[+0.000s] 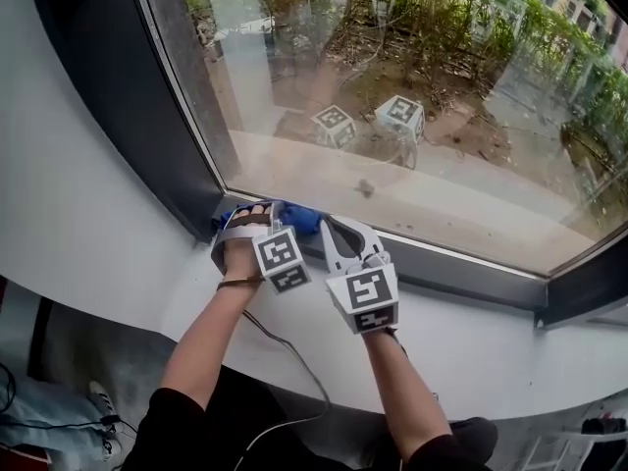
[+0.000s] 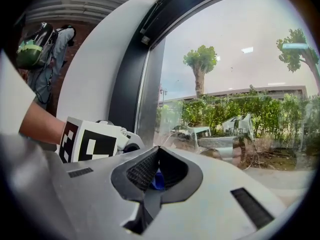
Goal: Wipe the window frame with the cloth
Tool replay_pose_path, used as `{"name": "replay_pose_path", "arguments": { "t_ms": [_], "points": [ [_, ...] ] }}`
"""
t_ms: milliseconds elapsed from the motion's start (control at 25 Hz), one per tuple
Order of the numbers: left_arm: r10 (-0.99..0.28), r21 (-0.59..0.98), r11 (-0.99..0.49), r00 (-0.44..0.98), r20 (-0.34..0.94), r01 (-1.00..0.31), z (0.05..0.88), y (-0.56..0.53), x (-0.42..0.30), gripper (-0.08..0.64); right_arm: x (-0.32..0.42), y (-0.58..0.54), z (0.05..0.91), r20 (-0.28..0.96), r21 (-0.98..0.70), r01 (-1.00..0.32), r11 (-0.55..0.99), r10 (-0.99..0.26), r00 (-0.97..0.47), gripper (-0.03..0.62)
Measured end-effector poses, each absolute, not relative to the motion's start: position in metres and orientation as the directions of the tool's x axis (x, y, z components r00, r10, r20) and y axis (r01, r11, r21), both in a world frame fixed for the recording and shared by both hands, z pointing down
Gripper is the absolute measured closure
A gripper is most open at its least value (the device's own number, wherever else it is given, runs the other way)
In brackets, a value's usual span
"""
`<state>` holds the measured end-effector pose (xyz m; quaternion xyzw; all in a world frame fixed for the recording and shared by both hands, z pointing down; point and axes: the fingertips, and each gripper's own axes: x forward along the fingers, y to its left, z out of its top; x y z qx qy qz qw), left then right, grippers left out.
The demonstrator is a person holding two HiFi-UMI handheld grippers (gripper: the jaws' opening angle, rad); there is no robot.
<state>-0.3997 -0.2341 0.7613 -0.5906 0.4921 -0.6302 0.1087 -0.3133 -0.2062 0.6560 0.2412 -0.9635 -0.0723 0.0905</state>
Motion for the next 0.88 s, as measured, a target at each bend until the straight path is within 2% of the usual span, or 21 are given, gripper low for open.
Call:
{"name": "replay_pose_path", "arguments": {
  "t_ms": [160,440,880],
  "points": [
    [-0.679,-0.724,-0.473,-0.316,0.662,-0.502,0.762,-0.231,-0.418,0.509,-0.321,-0.207,0.653,0.128,0.182,-0.441,0.879,-0.466,-0.876,0.586],
    [-0.599,-0.642,-0.318,-0.378,0.706,-0.697,0.758,-0.213,-0.471,0.509,-0.332,-0.208,0.650,0.123,0.175,-0.430,0.886,-0.453,-0.883,0.586],
    [-0.657,-0.437,-0.032,-0.311,0.687,-0.899,0.750,-0.204,-0.497,0.509,-0.343,-0.190,0.647,0.114,0.198,-0.385,0.902,-0.411,-0.904,0.586]
  ]
}}
